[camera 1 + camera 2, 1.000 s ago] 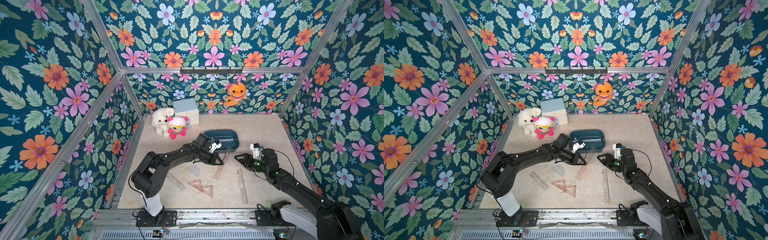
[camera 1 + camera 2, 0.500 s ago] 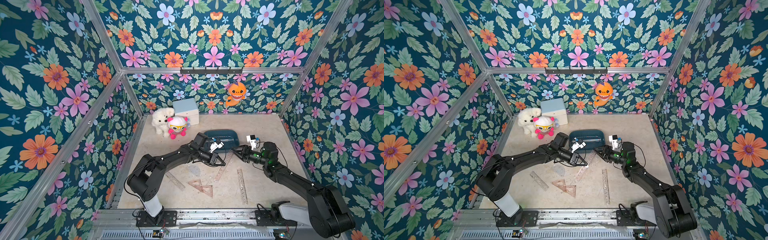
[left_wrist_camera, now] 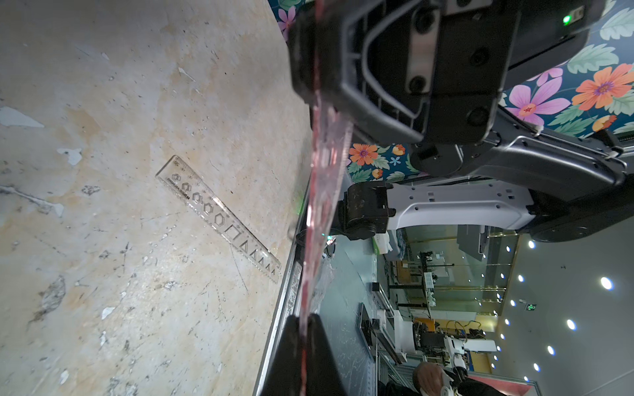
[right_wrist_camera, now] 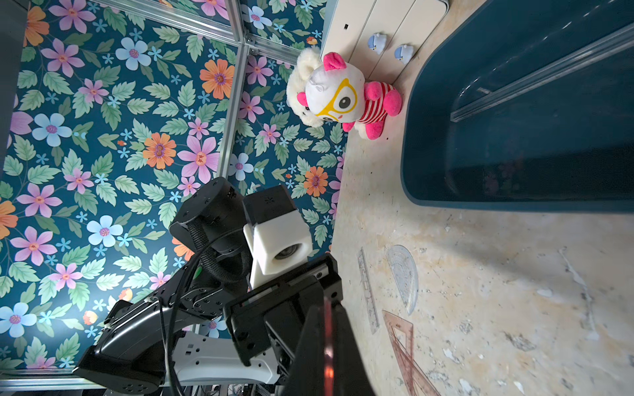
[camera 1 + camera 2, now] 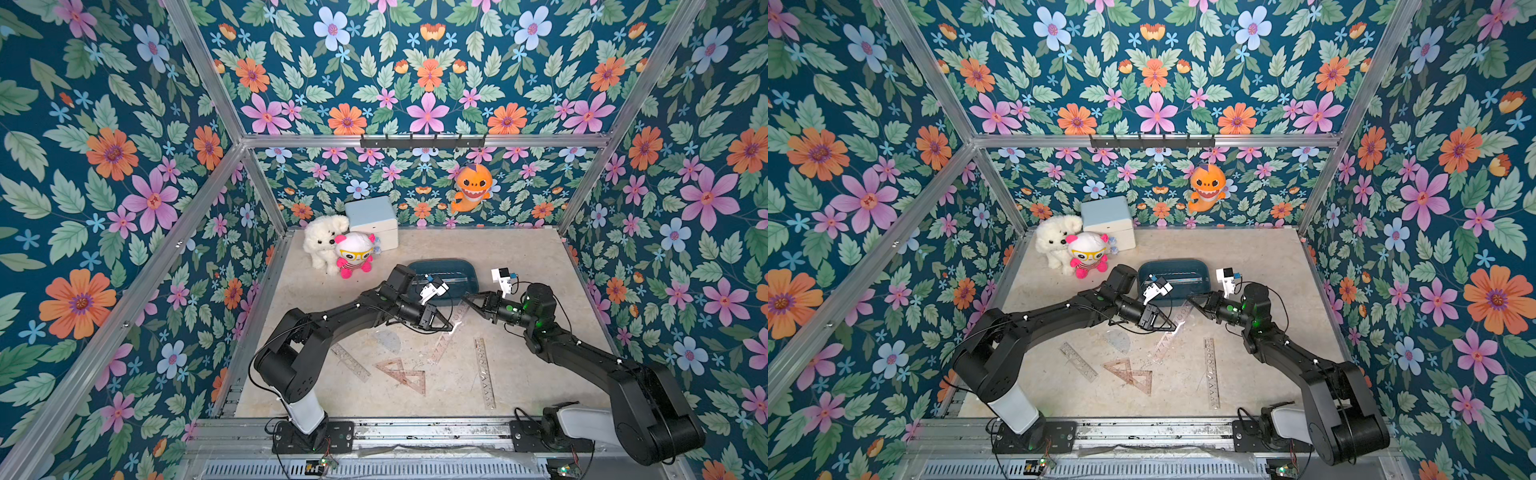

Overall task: Put the scattered rulers into the storage box
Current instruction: Pick up the ruler from the center of the board.

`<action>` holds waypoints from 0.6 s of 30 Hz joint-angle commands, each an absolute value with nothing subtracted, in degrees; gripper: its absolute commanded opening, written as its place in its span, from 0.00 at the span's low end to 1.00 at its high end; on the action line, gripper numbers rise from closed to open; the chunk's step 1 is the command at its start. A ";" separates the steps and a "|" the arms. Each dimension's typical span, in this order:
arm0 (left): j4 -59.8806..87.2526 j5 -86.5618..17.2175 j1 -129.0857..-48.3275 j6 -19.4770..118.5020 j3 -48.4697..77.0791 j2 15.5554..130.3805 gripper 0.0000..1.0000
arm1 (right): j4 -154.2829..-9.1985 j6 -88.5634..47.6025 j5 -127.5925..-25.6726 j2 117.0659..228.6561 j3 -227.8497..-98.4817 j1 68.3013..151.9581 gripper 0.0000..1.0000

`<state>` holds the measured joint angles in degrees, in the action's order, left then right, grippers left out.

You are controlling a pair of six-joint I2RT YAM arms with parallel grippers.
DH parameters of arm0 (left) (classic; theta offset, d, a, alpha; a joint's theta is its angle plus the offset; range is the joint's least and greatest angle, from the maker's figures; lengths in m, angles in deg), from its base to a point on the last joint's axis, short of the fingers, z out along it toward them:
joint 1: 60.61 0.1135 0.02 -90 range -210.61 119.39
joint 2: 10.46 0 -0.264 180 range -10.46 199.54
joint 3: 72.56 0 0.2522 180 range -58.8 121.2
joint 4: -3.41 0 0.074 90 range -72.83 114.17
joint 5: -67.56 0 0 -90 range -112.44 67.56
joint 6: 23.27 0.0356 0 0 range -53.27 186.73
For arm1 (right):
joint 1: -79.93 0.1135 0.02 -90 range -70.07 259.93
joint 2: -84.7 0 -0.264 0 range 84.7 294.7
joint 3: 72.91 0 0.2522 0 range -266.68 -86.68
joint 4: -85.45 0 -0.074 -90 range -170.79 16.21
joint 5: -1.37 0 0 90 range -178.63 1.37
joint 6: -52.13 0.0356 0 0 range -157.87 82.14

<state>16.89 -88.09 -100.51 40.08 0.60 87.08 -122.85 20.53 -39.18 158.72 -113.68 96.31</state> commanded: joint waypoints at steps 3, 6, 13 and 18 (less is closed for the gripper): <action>19.86 -85.14 -100.06 42.14 2.07 86.40 0.44 | -121.75 18.70 -41.11 157.13 -114.80 96.38 0.00; 25.59 -77.11 -97.49 44.09 4.24 84.83 0.53 | -113.87 15.20 -48.71 155.36 -117.45 96.36 0.00; 36.56 -52.39 -92.64 47.83 8.81 80.28 0.63 | -107.98 11.50 -73.90 157.53 -126.72 98.18 0.00; 37.77 -40.52 -92.49 49.55 8.66 77.85 0.64 | -112.15 10.42 -88.17 167.26 -134.76 102.45 0.00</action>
